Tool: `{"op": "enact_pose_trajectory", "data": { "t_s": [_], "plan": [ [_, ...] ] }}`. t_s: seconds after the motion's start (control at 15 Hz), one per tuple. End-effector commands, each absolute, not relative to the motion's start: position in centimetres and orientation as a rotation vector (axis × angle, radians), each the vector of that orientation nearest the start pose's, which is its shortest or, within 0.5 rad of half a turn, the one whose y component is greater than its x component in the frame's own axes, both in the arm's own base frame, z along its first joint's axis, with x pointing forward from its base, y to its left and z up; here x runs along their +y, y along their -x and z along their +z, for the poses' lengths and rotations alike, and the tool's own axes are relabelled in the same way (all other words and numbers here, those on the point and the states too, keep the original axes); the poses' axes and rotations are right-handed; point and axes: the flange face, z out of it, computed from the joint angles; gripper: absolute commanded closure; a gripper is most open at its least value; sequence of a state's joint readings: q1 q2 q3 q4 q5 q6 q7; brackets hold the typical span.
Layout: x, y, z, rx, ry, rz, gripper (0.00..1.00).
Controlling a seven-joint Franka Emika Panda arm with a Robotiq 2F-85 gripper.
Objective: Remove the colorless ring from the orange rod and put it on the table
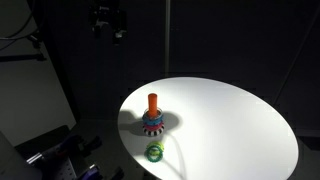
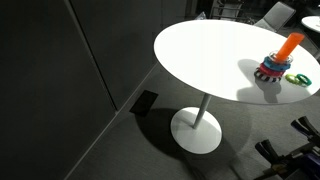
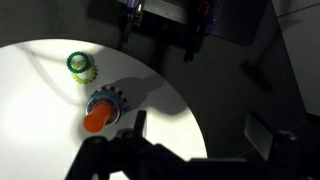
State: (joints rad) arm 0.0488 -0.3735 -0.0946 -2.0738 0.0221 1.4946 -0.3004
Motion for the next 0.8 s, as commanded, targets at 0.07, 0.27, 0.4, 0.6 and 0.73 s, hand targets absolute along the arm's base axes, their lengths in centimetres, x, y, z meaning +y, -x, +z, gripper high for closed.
{"op": "enact_pose_trajectory", "data": {
  "t_s": [0.07,0.27,0.4,0.6,0.73],
  "plan": [
    [-3.2,-42.6,55.3,-0.406,3.028,0.287,0.0],
    [-4.1,-43.4,53.7,-0.384,3.063,0.269,0.0],
    [-4.7,-43.5,52.5,-0.357,3.084,0.251,0.0],
    [-5.5,-43.0,50.7,-0.311,3.116,0.209,0.0],
    [-6.1,-42.5,49.3,-0.266,3.14,0.198,0.0]
  ]
}}
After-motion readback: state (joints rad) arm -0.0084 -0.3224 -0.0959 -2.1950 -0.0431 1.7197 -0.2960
